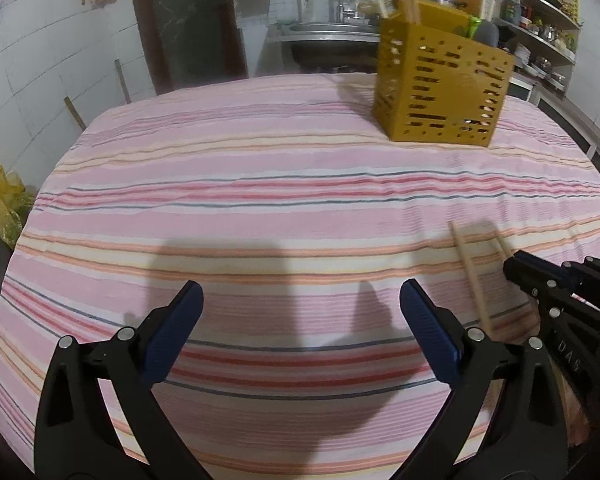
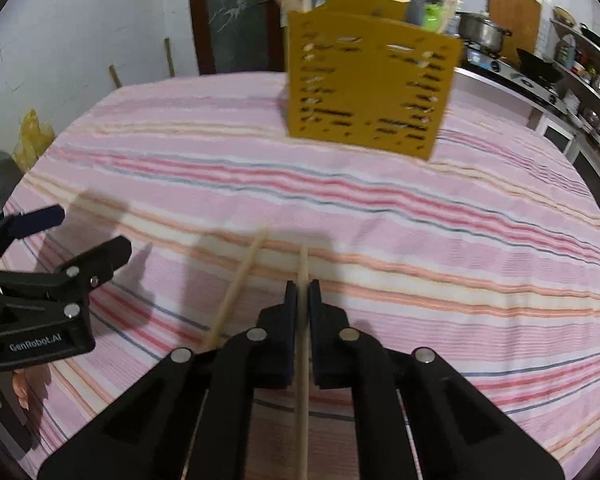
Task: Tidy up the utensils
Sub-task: 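Close the right tool on a wooden chopstick while the left tool grasps another chopstick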
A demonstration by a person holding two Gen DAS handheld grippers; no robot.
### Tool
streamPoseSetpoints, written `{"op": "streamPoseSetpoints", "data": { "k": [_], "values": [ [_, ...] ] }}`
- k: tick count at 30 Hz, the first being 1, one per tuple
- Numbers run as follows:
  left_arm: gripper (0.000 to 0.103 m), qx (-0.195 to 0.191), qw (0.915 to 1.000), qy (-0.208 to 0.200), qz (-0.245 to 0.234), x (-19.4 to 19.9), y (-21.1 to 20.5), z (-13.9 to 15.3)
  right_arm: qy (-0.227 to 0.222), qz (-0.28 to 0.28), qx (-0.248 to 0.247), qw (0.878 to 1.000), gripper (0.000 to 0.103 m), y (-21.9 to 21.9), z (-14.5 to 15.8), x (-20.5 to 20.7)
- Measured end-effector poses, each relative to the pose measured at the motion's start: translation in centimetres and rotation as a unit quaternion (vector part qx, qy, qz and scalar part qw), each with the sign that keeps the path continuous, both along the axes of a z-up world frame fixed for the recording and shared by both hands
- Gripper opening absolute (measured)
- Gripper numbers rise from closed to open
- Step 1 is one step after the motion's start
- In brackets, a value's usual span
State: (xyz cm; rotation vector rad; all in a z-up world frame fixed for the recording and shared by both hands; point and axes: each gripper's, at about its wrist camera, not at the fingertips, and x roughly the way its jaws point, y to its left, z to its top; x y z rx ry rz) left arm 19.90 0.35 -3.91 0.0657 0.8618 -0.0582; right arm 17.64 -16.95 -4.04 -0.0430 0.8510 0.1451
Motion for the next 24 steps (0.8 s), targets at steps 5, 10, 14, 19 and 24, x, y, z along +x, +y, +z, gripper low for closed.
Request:
{"op": "streamPoseSetpoints", "data": {
  "k": [5, 10, 14, 19, 24],
  "values": [
    [0.095, -0.019, 0.9996, 0.007, -0.020, 0.2, -2.5, 0.2, -0.004, -0.049, 0.008, 0.999, 0.006, -5.2, 0.5, 0.1],
    [0.095, -0.047, 0.9979, 0.021, -0.039, 0.6, -5.5, -0.2, -0.002, -0.086, 0.013, 0.996, 0.006, -9.2, 0.3, 0.1],
    [0.078, -0.050, 0.9971, 0.035, -0.046, 1.3, -7.5, -1.3, 0.000, -0.094, 0.025, 0.995, 0.006, -10.6, -0.3, 0.2],
    [0.070, -0.049, 0.9969, 0.048, -0.038, 2.1, -8.4, -2.3, 0.000, -0.089, 0.028, 0.996, 0.006, -10.6, -1.0, 0.5],
    [0.052, -0.037, 0.9973, 0.051, -0.037, 2.7, -9.2, -2.2, -0.004, -0.081, 0.024, 0.996, 0.006, -9.9, -1.0, 0.6]
  ]
}}
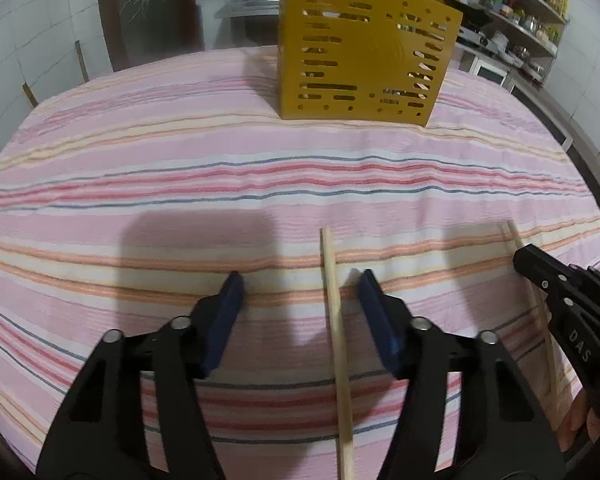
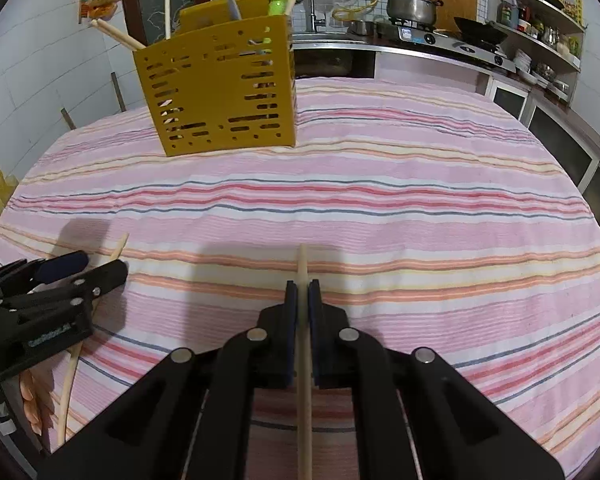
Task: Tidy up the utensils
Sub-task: 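Close the right tool on a wooden chopstick while the left tool grasps another chopstick, then lift both chopsticks upright and carry them toward the yellow holder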
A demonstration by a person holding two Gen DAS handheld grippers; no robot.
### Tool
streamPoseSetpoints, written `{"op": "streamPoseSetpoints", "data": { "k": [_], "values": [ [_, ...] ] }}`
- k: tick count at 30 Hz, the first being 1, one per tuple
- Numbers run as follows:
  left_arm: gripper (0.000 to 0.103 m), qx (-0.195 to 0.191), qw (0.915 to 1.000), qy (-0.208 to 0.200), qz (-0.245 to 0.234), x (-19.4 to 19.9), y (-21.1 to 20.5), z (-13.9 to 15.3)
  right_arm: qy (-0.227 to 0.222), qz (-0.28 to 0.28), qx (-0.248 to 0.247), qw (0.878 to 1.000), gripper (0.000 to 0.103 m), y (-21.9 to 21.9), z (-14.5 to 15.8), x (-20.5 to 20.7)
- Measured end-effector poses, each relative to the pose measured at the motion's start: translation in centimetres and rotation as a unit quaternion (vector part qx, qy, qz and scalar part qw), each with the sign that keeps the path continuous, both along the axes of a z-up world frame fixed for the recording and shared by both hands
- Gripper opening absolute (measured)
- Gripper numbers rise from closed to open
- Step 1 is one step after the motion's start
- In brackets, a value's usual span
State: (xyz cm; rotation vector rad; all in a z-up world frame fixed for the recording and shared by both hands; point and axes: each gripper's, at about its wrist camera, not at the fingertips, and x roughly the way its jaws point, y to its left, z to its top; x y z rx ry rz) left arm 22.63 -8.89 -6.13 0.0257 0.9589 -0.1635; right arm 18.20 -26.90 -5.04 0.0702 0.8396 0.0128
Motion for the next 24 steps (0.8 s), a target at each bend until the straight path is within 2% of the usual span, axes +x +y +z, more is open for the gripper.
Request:
{"op": "streamPoseSetpoints", "data": {
  "k": [3, 15, 19, 24],
  "values": [
    [0.040, 0.003, 0.9999, 0.000, -0.010, 0.2, -0.3, 0.2, 0.000, 0.000, 0.001, 1.000, 0.006, 0.1, 0.0, 0.1],
    [0.008, -0.022, 0.9997, 0.001, -0.010, 1.0, 0.8, 0.4, -0.014, -0.009, 0.005, 1.000, 0.006, 0.3, 0.9, -0.2],
    [0.004, -0.022, 0.9995, -0.013, -0.016, 0.6, 0.8, 0.9, -0.025, -0.008, 0.003, 1.000, 0.006, 0.5, 1.6, -0.6],
    [0.004, -0.027, 0.9988, -0.035, -0.019, -0.2, 1.2, 1.9, -0.037, -0.008, 0.007, 0.999, 0.006, 0.6, 2.3, -1.1]
  ]
}}
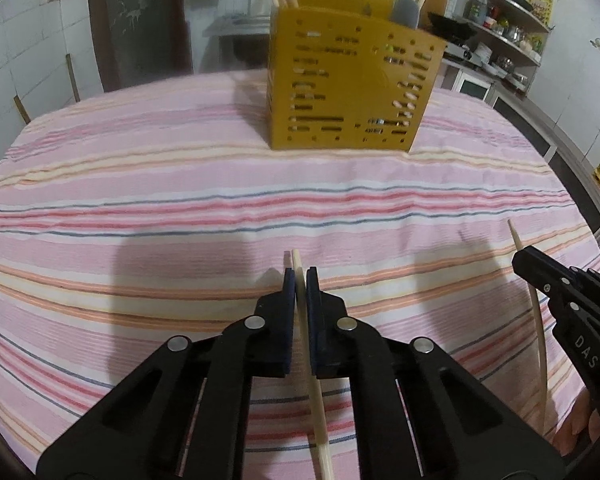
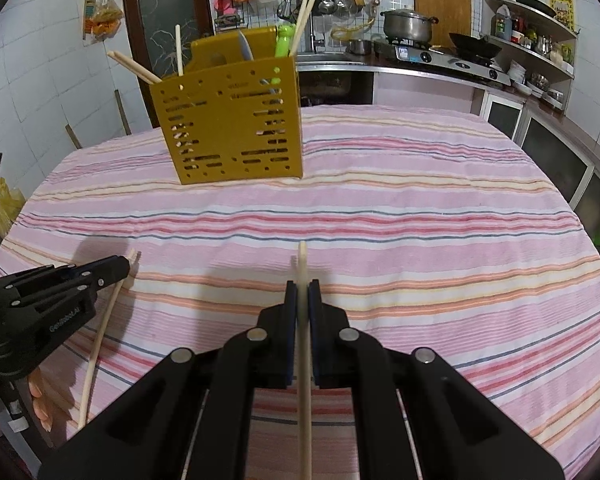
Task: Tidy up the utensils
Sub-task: 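Lift both chopsticks upright and carry them toward the yellow holder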
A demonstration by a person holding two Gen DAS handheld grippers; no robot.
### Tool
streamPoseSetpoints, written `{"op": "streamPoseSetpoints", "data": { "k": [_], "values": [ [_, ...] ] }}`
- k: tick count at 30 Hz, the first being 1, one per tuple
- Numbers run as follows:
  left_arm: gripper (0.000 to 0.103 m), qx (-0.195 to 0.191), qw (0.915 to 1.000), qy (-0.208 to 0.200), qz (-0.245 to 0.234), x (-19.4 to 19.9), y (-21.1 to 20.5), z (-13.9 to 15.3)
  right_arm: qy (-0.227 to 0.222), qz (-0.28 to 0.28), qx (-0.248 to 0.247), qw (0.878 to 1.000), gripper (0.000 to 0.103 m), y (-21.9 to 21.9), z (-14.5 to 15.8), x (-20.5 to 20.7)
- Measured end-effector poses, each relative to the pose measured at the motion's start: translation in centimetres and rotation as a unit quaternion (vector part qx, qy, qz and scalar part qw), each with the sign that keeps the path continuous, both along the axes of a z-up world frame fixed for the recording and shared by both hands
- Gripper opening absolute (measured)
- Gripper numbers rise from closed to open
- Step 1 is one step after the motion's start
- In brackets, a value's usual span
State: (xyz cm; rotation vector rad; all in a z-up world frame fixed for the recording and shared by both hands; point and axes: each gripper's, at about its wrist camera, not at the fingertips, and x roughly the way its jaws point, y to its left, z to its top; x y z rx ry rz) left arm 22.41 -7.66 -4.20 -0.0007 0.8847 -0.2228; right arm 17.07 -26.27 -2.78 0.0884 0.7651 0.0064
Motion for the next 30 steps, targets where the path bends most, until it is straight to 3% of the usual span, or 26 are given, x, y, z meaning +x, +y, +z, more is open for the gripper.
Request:
{"op": "streamPoseSetpoints", "data": {
  "k": [15, 23, 30],
  "values": [
    [0.004, 0.004, 0.9932, -0.113, 0.028, -3.9, 3.2, 6.2, -0.076, -0.001, 0.027, 0.997, 0.006, 0.4, 3.7, -2.2],
    [0.004, 0.003, 0.9833, -0.177, 0.042, -6.2, 4.3, 9.1, -0.136, -0.007, 0.034, 0.990, 0.006, 0.2, 5.9, -3.7],
    [0.004, 0.015, 0.9689, -0.243, 0.044, -9.1, 4.3, 11.0, -0.199, -0.005, 0.011, 0.980, 0.006, 1.1, 7.7, -5.3]
  ]
}}
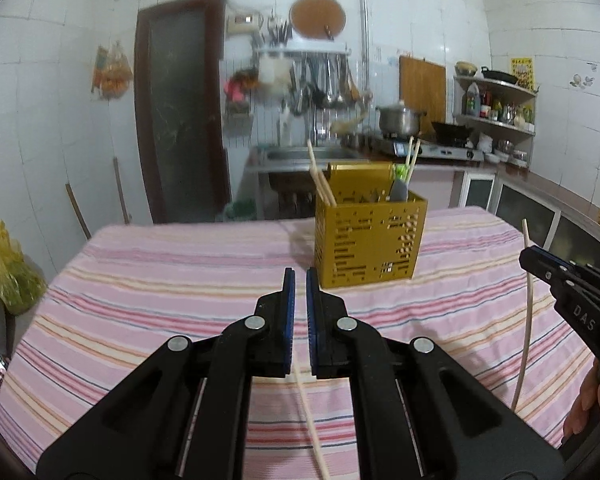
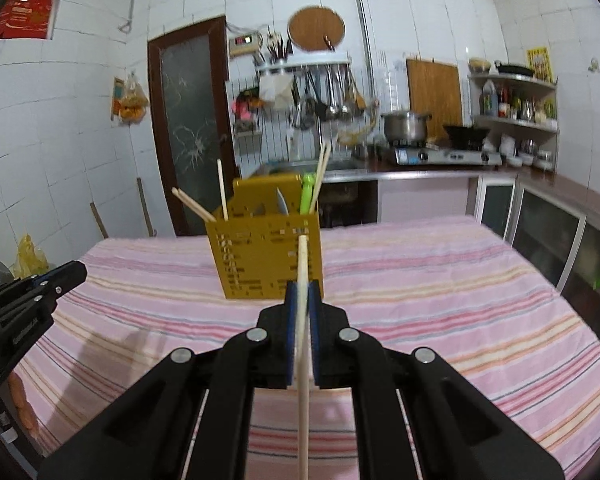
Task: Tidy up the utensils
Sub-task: 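Lift both chopsticks upright and carry them toward the yellow holder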
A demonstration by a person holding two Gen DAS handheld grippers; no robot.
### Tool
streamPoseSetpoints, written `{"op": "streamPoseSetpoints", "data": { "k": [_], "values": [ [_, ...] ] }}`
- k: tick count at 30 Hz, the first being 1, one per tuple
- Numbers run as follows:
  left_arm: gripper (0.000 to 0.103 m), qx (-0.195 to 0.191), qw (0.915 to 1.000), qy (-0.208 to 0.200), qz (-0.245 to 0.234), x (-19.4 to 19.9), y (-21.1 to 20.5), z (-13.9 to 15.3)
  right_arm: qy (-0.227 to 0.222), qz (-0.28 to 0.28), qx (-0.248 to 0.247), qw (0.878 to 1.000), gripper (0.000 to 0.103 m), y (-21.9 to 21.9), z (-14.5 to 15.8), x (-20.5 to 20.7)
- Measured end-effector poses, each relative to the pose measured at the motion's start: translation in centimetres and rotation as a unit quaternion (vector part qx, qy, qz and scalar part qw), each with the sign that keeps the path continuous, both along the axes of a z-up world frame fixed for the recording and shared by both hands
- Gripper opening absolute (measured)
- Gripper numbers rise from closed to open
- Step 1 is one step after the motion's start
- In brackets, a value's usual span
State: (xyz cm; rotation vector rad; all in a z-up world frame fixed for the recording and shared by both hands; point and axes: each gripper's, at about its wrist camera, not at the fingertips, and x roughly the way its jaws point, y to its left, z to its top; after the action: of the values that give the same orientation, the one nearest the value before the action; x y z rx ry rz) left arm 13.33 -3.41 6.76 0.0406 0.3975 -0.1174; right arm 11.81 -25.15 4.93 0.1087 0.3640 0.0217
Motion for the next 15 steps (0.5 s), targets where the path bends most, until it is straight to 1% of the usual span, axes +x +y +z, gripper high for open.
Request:
{"op": "streamPoseSetpoints", "data": {
  "k": [4, 7, 9, 11, 12, 13, 14, 15],
  "values": [
    [0.004, 0.005, 0.9998, -0.021, 0.001, -0.5, -0.2, 0.7, -0.019, 0.000, 0.000, 1.000, 0.006, 0.1, 0.6, -0.2],
    [0.004, 0.006, 0.9998, -0.020, 0.003, -0.4, 0.0, 0.9, -0.020, 0.003, -0.004, 1.000, 0.006, 0.3, 0.7, 0.0],
    [0.004, -0.002, 1.0000, -0.001, 0.005, 0.4, 0.3, 0.6, -0.017, 0.005, -0.007, 1.000, 0.006, 0.4, 0.7, 0.1],
    [0.004, -0.023, 0.9988, 0.044, 0.006, 2.0, 1.0, -0.2, -0.012, 0.006, -0.007, 1.000, 0.006, 0.3, 0.6, 0.4],
    [0.004, -0.030, 0.9973, 0.067, 0.006, 2.9, 1.2, -0.8, -0.002, 0.010, -0.006, 1.000, 0.006, 0.3, 0.3, 0.8],
    [0.004, -0.032, 0.9960, 0.083, 0.009, 3.7, 1.4, -1.5, 0.004, 0.012, -0.006, 1.000, 0.006, 0.2, 0.1, 1.1],
    [0.006, -0.034, 0.9944, 0.099, 0.016, 4.5, 1.7, -2.2, 0.007, 0.012, -0.006, 1.000, 0.006, 0.3, -0.1, 1.4],
    [0.014, -0.032, 0.9919, 0.121, 0.021, 5.4, 1.8, -3.0, 0.012, 0.012, -0.009, 1.000, 0.006, 0.2, -0.4, 1.9]
  ]
}}
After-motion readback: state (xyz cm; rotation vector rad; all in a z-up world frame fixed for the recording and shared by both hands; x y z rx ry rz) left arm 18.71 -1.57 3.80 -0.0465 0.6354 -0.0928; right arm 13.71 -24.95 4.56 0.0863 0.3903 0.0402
